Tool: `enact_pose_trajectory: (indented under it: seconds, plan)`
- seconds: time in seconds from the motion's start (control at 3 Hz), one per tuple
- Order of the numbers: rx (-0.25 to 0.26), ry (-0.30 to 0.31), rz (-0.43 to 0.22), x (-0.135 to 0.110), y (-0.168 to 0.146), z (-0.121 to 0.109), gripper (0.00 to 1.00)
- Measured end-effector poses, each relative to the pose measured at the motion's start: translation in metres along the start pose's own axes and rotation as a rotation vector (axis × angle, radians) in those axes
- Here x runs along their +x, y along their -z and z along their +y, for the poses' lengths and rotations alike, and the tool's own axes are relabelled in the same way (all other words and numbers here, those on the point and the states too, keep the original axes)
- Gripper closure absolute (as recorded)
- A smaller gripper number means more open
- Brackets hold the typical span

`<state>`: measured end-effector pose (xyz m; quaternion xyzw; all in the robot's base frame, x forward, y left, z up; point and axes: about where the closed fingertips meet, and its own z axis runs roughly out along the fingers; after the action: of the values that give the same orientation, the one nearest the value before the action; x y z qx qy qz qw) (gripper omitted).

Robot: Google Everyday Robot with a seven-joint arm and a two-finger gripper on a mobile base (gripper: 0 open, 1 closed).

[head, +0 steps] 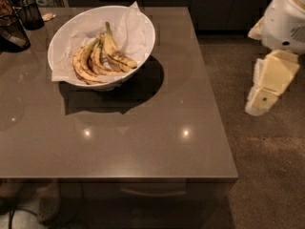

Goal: Pick banana from white bowl

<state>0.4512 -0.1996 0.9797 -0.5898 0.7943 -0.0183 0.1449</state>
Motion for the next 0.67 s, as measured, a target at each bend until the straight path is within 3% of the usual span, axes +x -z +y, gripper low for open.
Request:
enact_pose_trajectory:
  seconds: [0.33, 0.67]
  plan:
    - [-0.04, -0.041, 0.039, -0.044, -0.007, -0.01, 0.0]
    - [-0.041, -0.053, 0.056, -0.09, -0.016, -0.019, 0.0]
